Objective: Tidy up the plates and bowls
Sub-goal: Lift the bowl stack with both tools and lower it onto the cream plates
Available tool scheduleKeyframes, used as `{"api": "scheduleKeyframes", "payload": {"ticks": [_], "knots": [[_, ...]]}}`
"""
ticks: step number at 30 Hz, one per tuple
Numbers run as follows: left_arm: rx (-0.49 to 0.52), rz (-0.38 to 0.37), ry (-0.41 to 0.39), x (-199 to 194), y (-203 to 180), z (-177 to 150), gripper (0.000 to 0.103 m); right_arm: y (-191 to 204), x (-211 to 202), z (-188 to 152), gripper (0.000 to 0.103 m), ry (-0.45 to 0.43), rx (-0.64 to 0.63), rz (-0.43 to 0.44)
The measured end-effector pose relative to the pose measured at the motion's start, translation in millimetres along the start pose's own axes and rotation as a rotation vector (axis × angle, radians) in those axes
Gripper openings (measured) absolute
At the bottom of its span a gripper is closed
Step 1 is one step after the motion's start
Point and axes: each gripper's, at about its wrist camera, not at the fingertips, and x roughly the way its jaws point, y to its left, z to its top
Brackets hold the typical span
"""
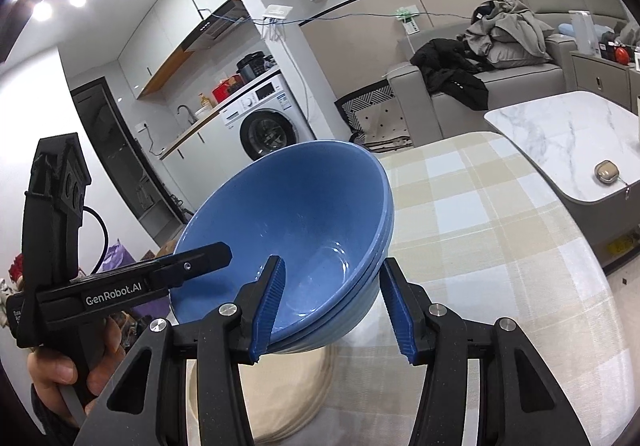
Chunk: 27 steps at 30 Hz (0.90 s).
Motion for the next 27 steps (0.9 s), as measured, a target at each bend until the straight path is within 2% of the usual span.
{"api": "scheduleKeyframes", "payload": {"ticks": [12, 27], "knots": [[-0.04, 0.03, -0.01, -34.5, 31.1, -21.3, 0.035, 29.7, 7.1, -9.8, 0.05, 0.029, -0.046, 0.059], [-0.081, 0.057, 0.002, -51.2, 77.5, -46.9, 0.035, 54.9, 23.5, -23.1, 0.05, 0.081, -0.096, 0.084]]}}
